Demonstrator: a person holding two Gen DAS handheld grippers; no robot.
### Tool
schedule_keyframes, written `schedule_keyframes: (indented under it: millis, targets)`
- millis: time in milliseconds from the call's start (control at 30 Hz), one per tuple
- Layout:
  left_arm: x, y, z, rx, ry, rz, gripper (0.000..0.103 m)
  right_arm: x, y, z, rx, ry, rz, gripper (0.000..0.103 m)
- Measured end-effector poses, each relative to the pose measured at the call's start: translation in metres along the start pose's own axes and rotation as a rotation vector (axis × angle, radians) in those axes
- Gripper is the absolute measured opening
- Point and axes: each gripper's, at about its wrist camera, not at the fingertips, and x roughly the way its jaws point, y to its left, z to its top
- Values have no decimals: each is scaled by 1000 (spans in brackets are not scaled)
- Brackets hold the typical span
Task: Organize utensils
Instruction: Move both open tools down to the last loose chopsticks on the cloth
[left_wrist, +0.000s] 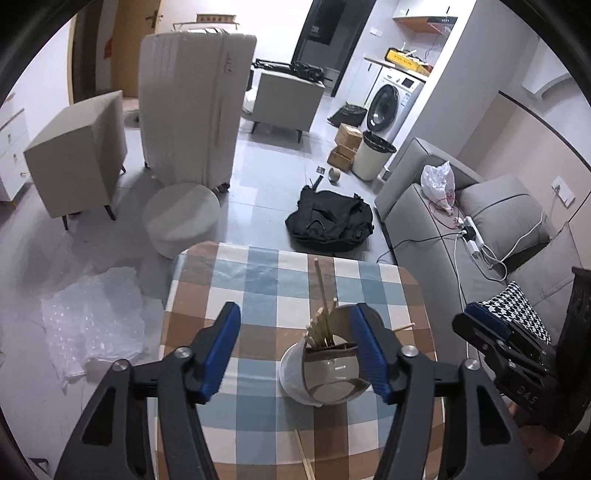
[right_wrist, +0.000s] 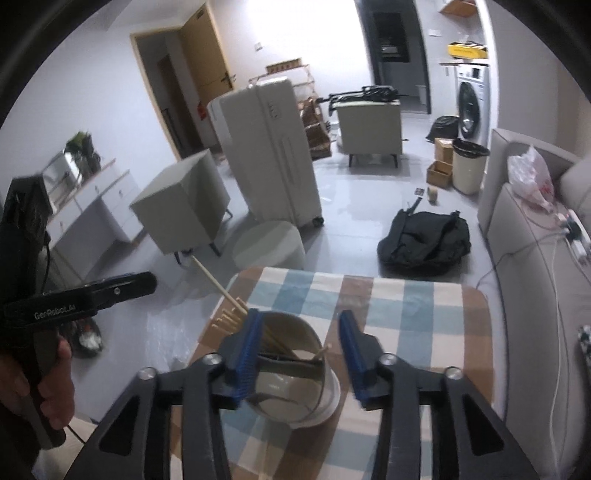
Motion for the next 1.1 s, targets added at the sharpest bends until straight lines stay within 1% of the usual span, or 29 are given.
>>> schedule_keyframes:
  millis: [100,133,233,267,333,400,500,567,667,800,867,933,967,1100]
  targets:
    - [-15,-6,-6,19,-37,26,61,-15,3,-8,23,-33,6,53]
    - [-19,-8,-9,27,-48,39,63,-21,6,-11,23,-44,5,58]
    - [-32,-15,-16,56,-78,71,68,-37,13,-19,16,-81,8,63]
    - [-35,-16,-18,61,-86,80,70,-44,16,-22,14,-98,9,68]
    - [-41,-21,-22,72,-107,95,72,-55,21,-28,15,-130,8,75]
    - [-49,-25,-29,80,-129,103,72,-65,25,-34,15,-157,14,75]
    - [-57,-26,-37,77,-159,104,79,-77,32,-43,3,-192,18,77]
    - [-62,-27,-44,77,-184,110,83,-86,36,-51,-4,-216,18,82]
    - [-67,-29,-54,82,-199,116,84,-95,40,-63,-6,-245,19,85]
    - [-70,-32,-67,92,-215,124,86,-103,46,-78,-8,-263,18,87]
    - [-71,-31,-74,96,-227,130,89,-105,48,-86,-10,-273,9,90]
    - [-69,-30,-81,95,-228,128,90,-107,49,-95,-13,-279,2,93]
    - [-68,-30,-84,95,-225,126,90,-106,50,-99,-15,-278,-1,95]
    - [-62,-28,-99,92,-216,126,90,-100,51,-118,-13,-261,-8,97]
